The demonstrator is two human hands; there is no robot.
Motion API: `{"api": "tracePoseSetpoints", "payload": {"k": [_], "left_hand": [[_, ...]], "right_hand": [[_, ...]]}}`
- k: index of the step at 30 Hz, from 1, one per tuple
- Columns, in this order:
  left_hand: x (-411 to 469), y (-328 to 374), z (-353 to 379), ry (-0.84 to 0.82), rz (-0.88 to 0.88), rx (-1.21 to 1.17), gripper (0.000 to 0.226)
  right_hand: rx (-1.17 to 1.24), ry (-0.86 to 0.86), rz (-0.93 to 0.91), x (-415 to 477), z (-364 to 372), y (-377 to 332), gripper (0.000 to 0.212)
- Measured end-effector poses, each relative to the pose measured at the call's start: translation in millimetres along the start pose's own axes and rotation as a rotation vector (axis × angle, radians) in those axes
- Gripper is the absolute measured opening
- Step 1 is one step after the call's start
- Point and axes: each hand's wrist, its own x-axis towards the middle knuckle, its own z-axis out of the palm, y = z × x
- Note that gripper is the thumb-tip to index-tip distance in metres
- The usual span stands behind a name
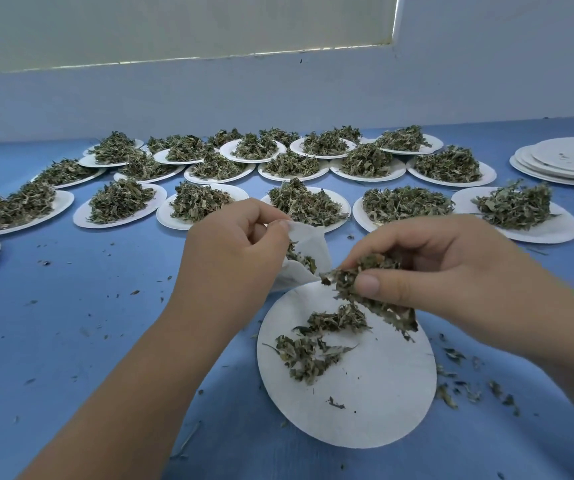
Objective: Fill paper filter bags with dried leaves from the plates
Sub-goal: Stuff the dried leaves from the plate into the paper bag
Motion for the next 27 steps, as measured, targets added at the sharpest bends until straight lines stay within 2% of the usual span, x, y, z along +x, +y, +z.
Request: {"api": "tracePoseSetpoints", "payload": {"k": [4,7,13,16,21,27], "left_hand": [[-1,0,3,-0.029,0.005,0.015,0.022],[-1,0,4,-0.034,0.003,0.030,0.022],[-2,1,4,-0.068,-0.003,0.008,0.019],[-1,1,4,-0.081,-0.028,-0.017,0.018],[1,-1,4,-0.080,-0.032,-0.026,0.019],[-1,-1,8,-0.109,-0.036,-0.032,0.017]], "right_hand": [[0.030,0.034,0.004,8,-6,-7,0.025],[-0.038,0.048,0.039,16,-3,-10,0.022],[-0.382,0.067,0.077,35,15,-14,0.009],[-0.556,0.126,0.091,40,25,-14,0.012],[-0.581,0.179,0.102,32,33,-13,0.025],[-0.686,0.225,0.092,33,36,-12,0.015]]}}
